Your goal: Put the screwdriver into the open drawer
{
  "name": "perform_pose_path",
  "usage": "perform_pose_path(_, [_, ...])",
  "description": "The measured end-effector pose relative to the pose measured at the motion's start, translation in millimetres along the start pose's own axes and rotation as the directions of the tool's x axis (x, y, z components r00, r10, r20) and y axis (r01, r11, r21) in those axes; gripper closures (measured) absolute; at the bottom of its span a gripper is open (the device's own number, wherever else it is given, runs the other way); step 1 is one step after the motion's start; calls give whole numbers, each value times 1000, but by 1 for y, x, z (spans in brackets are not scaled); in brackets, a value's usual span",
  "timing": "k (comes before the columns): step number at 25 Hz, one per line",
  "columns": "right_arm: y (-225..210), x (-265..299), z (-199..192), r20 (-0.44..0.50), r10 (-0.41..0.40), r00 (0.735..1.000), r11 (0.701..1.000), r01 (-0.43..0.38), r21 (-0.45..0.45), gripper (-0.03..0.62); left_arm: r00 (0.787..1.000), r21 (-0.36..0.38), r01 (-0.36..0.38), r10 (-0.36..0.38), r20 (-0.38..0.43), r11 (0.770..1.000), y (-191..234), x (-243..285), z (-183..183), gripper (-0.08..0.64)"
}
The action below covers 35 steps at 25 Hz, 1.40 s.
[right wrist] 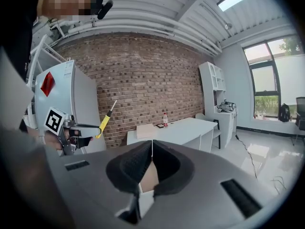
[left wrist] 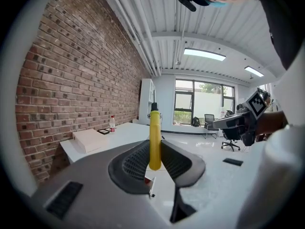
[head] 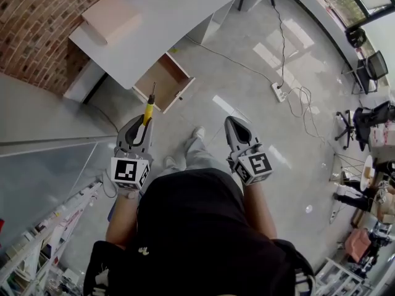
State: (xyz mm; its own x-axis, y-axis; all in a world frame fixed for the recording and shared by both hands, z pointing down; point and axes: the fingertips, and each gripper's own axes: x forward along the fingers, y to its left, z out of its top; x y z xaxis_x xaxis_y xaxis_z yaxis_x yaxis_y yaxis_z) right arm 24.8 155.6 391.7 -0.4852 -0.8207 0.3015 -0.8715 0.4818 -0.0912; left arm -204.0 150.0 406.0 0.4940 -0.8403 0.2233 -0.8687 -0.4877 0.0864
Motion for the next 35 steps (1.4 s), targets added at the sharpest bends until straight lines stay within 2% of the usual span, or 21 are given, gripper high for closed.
perform_pose_path(11, [-79, 48, 24, 8, 51, 999, 999, -51, 17, 580, 999, 21, -18, 19, -34, 1000, -8, 89, 24, 485])
perform_pose_path(23, [-157, 87, 24, 1, 121, 993, 991, -121, 56, 580, 991, 3, -66, 66, -120, 998, -21, 176, 19, 485])
perform_pose_path(30, [-185, 102, 22, -10, 153, 988, 985, -152, 79, 580, 980, 20, -85, 87, -179, 996, -22, 211, 13, 485])
perform_pose_path(35, [-189, 111, 14, -29, 140, 990, 985, -136, 107, 580, 974, 33, -64, 70, -218, 997, -16, 228, 6, 485])
